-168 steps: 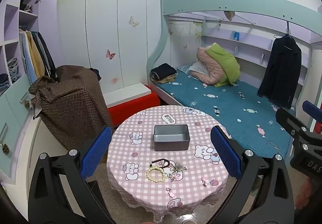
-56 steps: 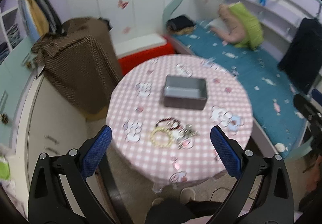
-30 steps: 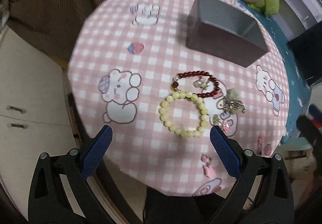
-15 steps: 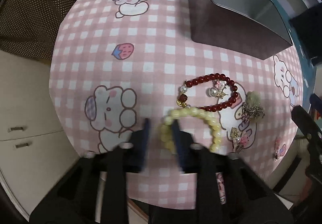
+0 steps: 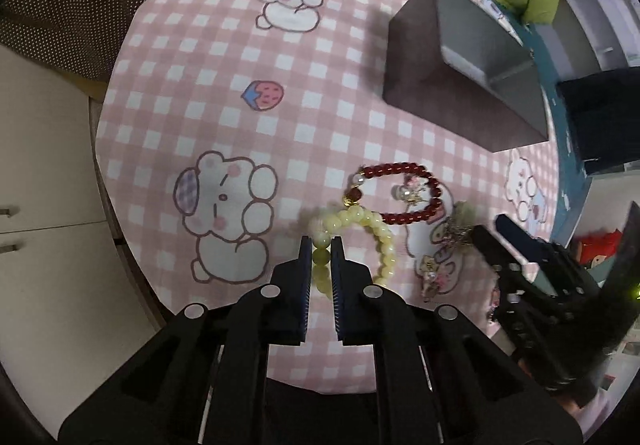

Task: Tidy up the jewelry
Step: 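Close the left tool on the yellow bead bracelet, then lift the yellow bracelet with the left tool while the right tool grasps the silver chain, then lower the bracelet into the tin with the left tool while the right tool releases the chain there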

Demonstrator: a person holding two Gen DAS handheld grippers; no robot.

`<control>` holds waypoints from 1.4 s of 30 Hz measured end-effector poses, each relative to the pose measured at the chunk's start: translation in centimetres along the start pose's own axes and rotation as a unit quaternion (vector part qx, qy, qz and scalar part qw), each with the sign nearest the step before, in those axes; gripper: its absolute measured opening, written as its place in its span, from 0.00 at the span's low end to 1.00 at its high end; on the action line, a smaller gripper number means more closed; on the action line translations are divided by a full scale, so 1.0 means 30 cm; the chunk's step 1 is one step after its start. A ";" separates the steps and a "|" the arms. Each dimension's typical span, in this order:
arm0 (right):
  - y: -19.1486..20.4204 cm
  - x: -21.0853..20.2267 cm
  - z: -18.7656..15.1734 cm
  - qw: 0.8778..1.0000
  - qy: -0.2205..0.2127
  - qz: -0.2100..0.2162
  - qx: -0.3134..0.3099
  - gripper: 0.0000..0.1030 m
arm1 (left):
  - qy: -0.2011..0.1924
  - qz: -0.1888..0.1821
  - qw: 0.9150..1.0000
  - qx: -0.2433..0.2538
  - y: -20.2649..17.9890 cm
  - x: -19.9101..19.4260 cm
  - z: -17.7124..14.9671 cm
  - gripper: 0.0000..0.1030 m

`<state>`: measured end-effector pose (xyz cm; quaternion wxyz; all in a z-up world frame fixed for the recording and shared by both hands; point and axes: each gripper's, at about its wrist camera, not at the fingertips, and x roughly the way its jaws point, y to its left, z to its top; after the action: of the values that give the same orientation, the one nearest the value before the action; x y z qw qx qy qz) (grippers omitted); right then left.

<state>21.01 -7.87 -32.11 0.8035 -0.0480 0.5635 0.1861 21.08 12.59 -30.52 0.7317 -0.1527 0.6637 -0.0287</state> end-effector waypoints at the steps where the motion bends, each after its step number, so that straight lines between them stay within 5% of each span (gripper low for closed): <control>1: 0.008 0.004 0.001 1.000 0.001 0.004 -0.006 0.34 | -0.002 -0.001 1.000 0.002 -0.013 -0.003 0.010 0.09; 11: 0.072 0.048 -0.014 0.998 0.010 -0.006 -0.063 0.28 | -0.040 -0.004 0.998 0.040 -0.114 -0.101 0.014 0.09; 15: 0.070 0.011 -0.001 0.998 -0.009 -0.001 -0.064 0.11 | -0.051 -0.009 0.998 0.047 -0.139 -0.133 0.019 0.09; 24: 0.038 -0.030 0.000 0.998 -0.017 0.010 -0.056 0.08 | -0.072 -0.018 0.996 0.058 -0.193 -0.179 0.036 0.09; 42: -0.056 -0.353 0.184 0.988 -0.153 0.004 -0.009 0.08 | -0.166 -0.071 0.976 0.125 -0.367 -0.377 0.130 0.09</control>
<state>23.39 -10.42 -20.58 0.8790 -0.0243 0.4323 0.1997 25.34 5.61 -16.46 0.8408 -0.1092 0.5121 -0.1375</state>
